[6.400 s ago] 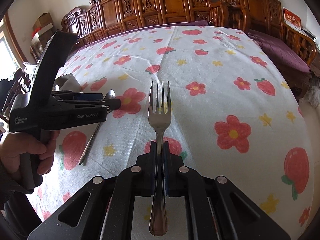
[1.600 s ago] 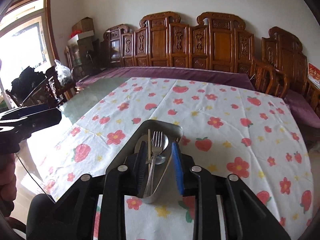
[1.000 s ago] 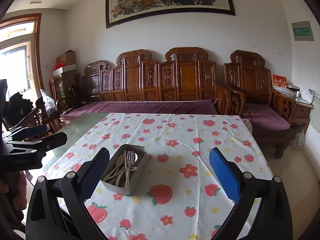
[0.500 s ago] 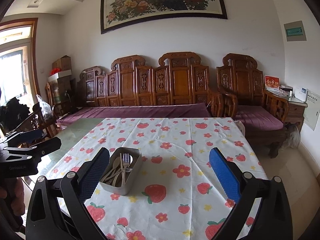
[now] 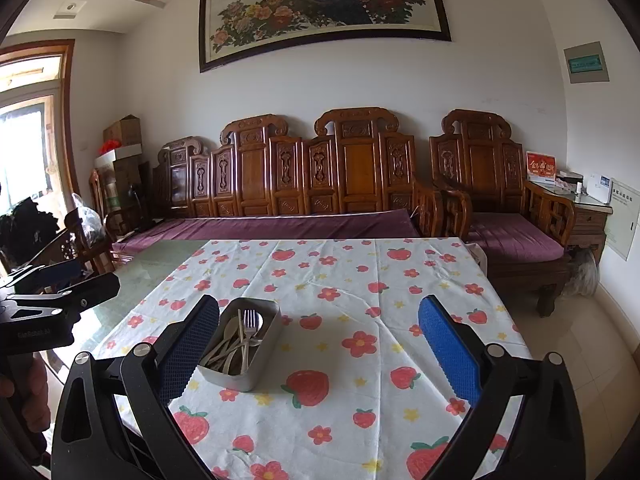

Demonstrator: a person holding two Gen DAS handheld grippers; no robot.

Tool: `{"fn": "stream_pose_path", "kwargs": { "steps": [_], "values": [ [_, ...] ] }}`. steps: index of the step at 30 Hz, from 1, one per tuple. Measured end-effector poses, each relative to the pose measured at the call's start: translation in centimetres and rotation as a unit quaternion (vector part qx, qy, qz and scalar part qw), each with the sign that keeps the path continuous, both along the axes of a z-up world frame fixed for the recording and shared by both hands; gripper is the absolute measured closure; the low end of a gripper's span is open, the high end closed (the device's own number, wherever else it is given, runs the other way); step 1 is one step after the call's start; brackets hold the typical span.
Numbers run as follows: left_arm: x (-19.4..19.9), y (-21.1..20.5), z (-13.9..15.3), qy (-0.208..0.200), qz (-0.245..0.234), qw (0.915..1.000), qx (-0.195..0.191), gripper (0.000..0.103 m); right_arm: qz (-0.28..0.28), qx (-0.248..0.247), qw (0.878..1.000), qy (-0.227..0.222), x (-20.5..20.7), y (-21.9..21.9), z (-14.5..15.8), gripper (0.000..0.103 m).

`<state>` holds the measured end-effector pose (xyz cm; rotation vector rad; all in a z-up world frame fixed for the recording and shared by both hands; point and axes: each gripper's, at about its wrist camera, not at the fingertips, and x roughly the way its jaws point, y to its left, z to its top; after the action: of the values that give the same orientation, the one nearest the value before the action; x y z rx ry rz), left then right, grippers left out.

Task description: Organize utensils

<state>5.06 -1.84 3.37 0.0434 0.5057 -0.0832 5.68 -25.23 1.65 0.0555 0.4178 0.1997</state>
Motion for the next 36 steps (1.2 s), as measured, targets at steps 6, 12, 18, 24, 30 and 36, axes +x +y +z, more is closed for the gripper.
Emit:
{"fn": "stream_pose_path", "kwargs": {
  "steps": [6,12,18,24,30,36],
  "values": [
    [0.01,0.09,0.03,-0.001,-0.001,1.0,-0.001,0.008,0.0,0.001,1.0,0.0,0.0,-0.1,0.03,0.003],
    [-0.1,0.1,0.25,-0.004,0.0,1.0,-0.003,0.008,0.0,0.0,1.0,0.0,0.0,-0.11,0.03,0.003],
    [-0.13,0.12,0.25,-0.004,0.0,1.0,-0.002,0.008,-0.001,0.001,1.0,0.0,0.07,-0.15,0.03,0.003],
    [-0.15,0.09,0.41,-0.004,0.0,1.0,-0.003,0.008,-0.001,0.0,1.0,0.0,0.05,-0.2,0.0,0.003],
    [-0.3,0.08,0.6,-0.005,0.0,1.0,-0.003,0.008,-0.001,0.001,1.0,0.0,0.05,-0.2,0.0,0.003],
    [-0.32,0.08,0.56,-0.004,0.0,1.0,-0.003,0.008,-0.001,0.001,1.0,0.0,0.06,-0.16,0.03,0.003]
  ]
}}
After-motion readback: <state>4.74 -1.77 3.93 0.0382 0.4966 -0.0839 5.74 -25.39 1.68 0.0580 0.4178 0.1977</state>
